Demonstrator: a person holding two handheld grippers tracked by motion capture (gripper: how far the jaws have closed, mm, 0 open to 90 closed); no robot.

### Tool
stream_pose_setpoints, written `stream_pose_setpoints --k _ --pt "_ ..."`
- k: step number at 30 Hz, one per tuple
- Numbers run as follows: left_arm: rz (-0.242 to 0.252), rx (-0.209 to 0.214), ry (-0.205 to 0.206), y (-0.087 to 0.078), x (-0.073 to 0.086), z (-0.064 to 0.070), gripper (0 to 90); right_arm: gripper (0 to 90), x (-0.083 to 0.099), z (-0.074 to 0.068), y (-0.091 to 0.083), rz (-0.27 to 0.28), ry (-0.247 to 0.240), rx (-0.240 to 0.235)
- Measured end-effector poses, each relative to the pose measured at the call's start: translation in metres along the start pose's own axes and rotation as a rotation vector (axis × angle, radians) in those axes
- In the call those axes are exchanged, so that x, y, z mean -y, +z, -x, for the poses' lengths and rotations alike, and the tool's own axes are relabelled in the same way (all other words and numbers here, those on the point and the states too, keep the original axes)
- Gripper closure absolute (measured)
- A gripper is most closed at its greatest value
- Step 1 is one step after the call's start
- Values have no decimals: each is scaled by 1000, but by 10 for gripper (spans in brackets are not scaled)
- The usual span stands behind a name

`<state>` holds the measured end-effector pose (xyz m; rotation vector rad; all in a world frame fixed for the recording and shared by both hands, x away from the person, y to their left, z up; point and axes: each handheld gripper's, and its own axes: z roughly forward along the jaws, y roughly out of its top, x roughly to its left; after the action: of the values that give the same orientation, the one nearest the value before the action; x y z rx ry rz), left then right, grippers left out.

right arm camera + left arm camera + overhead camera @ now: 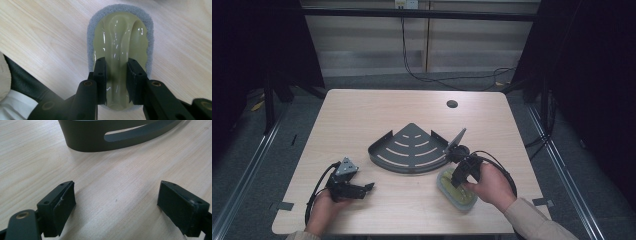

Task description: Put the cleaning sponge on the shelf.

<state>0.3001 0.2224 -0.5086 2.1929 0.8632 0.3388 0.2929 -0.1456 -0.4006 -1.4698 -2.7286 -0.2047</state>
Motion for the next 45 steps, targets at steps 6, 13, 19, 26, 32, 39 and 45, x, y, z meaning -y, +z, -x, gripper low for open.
stream_pose_setpoints --k 6,13,19,26,32,39,45 --pt "5 0 -6 0 0 0 140 721 -4 5 -14 17 -19 24" --pt "5 -1 -2 0 0 0 140 722 -13 8 -27 44 -40 22" --pt "2 -3 -2 0 0 0 141 722 -20 12 -30 33 -56 18" --pt "2 -5 -2 0 0 0 141 721 -30 16 -35 42 -68 13" --pt "1 -3 -2 0 0 0 141 721 -40 17 -37 54 -82 5" --pt "3 -5 -2 0 0 0 141 721 -51 22 -36 49 -76 7" --pt "2 -6 -3 0 0 0 141 721 -57 28 -39 64 -70 2"
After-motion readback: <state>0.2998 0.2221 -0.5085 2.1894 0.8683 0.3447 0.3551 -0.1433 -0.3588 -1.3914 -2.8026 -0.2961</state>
